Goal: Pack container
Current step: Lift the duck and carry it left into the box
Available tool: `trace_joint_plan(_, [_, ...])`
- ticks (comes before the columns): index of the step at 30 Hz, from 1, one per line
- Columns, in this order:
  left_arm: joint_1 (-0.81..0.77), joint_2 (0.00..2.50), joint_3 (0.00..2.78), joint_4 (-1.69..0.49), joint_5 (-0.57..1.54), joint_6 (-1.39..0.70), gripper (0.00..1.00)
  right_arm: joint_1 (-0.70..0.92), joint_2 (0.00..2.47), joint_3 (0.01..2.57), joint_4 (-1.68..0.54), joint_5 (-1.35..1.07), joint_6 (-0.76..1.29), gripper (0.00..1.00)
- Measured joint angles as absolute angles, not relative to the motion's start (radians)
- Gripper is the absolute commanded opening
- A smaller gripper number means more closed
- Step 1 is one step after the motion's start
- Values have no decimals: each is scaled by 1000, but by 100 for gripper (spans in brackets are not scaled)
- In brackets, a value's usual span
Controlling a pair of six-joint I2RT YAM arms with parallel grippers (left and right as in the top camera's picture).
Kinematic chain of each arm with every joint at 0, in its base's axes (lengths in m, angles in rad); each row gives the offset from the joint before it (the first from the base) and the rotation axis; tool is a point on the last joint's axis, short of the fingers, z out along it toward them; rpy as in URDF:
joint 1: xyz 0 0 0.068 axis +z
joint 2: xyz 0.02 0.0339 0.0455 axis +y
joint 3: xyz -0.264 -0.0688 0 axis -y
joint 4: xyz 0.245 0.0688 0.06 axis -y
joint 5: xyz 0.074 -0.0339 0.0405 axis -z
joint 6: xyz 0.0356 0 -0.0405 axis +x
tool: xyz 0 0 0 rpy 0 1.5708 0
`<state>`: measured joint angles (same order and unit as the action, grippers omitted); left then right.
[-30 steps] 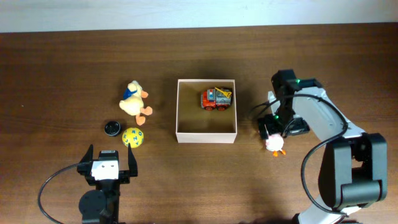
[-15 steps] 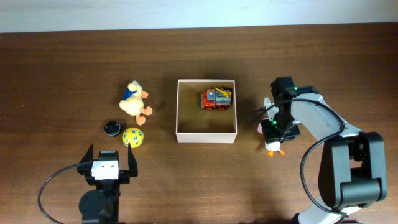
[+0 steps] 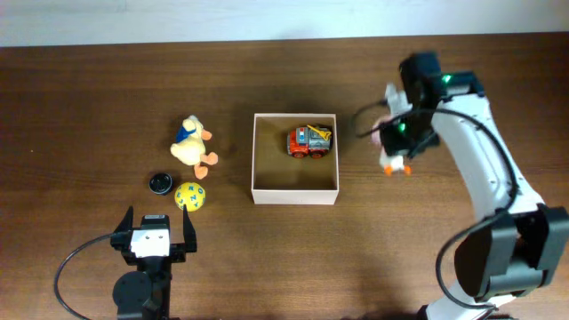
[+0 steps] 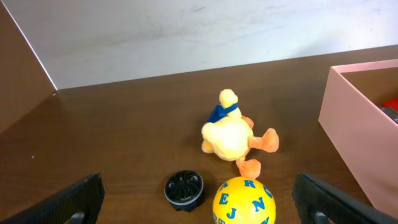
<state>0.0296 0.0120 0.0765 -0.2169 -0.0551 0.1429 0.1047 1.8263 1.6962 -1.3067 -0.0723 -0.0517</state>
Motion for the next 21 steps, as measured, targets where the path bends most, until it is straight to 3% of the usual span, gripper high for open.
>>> trace_joint_plan(9, [30, 12, 76, -217, -55, 143, 99, 296, 1826, 2018, -1345, -78, -52, 11])
trace_joint_plan(21, [30, 12, 76, -217, -55, 143, 99, 436, 1851, 1982, -1315, -93, -8, 11])
